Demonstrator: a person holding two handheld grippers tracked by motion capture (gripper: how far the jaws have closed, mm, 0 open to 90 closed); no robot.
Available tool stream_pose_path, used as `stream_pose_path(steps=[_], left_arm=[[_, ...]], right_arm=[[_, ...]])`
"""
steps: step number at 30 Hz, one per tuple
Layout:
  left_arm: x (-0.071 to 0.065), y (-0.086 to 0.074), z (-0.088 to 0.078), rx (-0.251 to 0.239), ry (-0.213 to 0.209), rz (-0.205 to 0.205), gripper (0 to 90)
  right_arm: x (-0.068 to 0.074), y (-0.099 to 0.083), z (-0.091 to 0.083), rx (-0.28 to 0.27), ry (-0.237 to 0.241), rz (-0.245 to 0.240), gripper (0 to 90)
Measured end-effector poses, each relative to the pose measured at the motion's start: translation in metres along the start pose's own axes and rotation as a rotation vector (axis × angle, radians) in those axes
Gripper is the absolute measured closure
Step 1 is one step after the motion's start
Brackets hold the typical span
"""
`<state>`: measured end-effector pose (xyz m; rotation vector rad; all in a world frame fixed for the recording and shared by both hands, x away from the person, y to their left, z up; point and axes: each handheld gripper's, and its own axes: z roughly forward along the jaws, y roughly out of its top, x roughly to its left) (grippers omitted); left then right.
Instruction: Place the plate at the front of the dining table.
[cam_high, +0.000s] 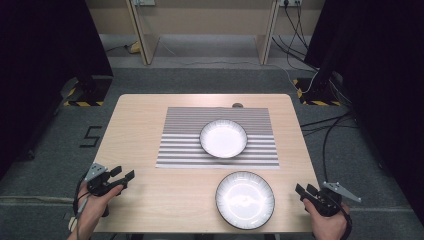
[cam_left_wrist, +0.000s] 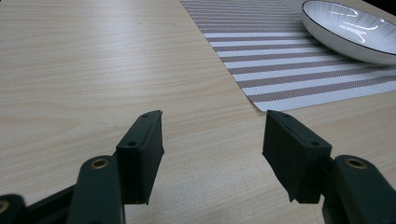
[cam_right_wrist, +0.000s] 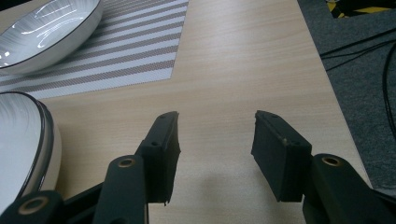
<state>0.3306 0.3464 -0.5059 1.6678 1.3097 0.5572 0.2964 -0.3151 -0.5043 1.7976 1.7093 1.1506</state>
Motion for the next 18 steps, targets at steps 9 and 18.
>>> stream_pose_path(steps=[9, 18], left_arm=[[0.0054, -0.0061, -0.0003, -0.017, 0.003, -0.007, 37.4], [0.0027, -0.0074, -0.0003, -0.039, 0.001, -0.014, 37.4]], right_arm=[[-0.0022, -0.0031, 0.0006, -0.015, -0.007, -0.001, 50.7], [-0.0022, -0.0057, 0.0002, -0.038, 0.002, 0.024, 50.0]])
